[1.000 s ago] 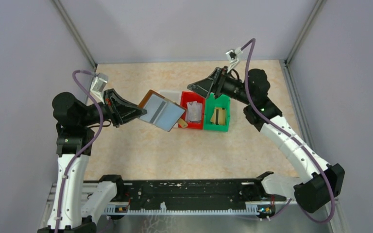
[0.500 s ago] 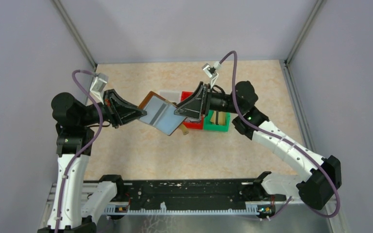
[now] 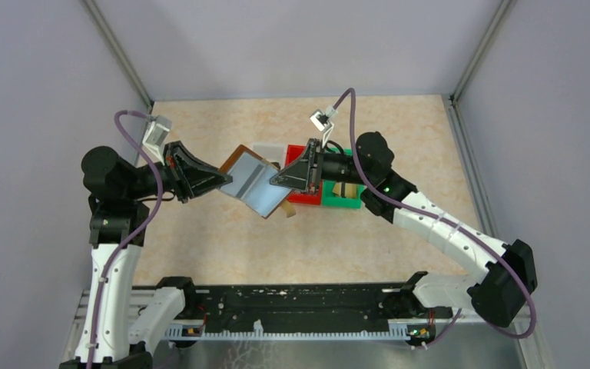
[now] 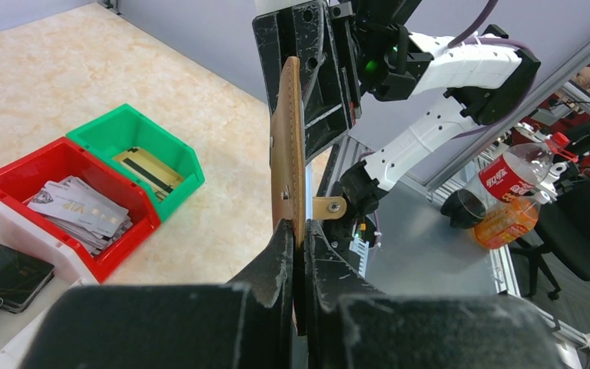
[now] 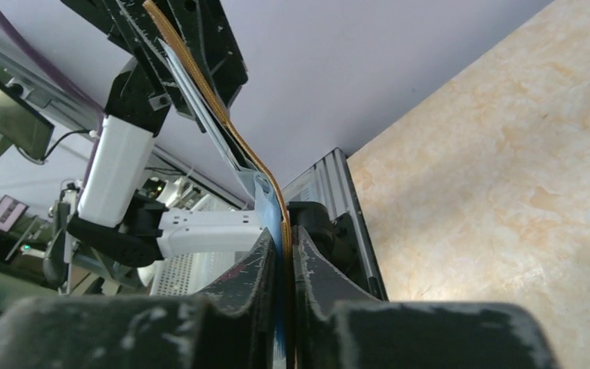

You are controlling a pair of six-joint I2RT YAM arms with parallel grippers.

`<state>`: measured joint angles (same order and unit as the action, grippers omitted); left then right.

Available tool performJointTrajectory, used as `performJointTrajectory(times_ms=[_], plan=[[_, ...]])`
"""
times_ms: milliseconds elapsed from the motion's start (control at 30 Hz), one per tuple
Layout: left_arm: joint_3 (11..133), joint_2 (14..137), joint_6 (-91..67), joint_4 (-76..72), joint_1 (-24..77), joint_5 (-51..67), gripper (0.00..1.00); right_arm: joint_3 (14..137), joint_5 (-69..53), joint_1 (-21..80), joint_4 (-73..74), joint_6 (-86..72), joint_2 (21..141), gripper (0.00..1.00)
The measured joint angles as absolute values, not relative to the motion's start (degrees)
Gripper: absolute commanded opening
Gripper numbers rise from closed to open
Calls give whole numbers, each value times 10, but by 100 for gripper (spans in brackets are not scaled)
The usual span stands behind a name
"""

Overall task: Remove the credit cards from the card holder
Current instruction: Adjust the card holder.

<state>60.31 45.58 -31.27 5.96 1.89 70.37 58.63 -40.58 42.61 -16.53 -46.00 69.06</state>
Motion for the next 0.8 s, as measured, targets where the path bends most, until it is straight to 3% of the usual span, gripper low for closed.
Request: performJointTrajectory(times_ms=[67, 133, 267, 367, 700, 800], plan=[[603, 456, -314, 60, 19, 703, 5, 587, -396, 428, -159, -455, 691, 0], [603, 456, -315, 59, 19, 701, 20, 590, -387, 429, -153, -452, 691, 0], [603, 456, -318, 53, 19, 701, 27, 593, -366, 430, -140, -446, 691, 0], [603, 456, -322, 48, 19, 701, 41, 593, -353, 430, -134, -443, 691, 0], [603, 451, -312, 49, 19, 681, 43, 593, -351, 430, -136, -442, 689, 0], [603, 449, -288, 61, 19, 659, 48, 594, -352, 433, -135, -444, 686, 0]])
